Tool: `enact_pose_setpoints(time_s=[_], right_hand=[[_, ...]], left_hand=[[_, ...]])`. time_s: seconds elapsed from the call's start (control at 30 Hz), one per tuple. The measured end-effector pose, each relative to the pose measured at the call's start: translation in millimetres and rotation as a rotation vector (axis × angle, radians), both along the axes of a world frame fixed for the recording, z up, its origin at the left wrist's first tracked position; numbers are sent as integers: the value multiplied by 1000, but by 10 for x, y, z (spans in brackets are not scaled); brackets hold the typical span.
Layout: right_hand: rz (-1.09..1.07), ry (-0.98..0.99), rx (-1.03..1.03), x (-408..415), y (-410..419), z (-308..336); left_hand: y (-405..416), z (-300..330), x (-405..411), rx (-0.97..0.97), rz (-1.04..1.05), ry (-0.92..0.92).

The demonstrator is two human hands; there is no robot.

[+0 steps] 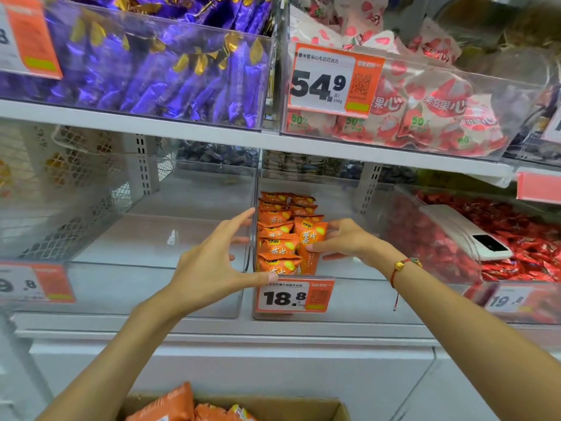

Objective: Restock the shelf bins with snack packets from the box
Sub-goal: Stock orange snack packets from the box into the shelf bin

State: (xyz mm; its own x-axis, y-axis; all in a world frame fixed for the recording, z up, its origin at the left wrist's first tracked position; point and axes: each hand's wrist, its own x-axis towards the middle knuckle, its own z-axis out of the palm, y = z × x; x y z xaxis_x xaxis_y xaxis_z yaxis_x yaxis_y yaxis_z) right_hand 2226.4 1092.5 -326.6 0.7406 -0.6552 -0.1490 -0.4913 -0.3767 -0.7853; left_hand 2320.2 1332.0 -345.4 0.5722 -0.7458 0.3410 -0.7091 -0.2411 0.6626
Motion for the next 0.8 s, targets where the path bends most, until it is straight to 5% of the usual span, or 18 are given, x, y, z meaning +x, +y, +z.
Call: enact_pose_setpoints(time_s=[0.2,0.63,0.8], right_hand=[[-130,1,-91,22,60,10],[28,-73,-173,-51,-33,-47],[144,-34,-639,-35,-3,-28]], left_hand=[[-6,-17,17,-1,-3,3],[3,-2,-6,26,34,-4],[-2,11,-22,38,43,-9]])
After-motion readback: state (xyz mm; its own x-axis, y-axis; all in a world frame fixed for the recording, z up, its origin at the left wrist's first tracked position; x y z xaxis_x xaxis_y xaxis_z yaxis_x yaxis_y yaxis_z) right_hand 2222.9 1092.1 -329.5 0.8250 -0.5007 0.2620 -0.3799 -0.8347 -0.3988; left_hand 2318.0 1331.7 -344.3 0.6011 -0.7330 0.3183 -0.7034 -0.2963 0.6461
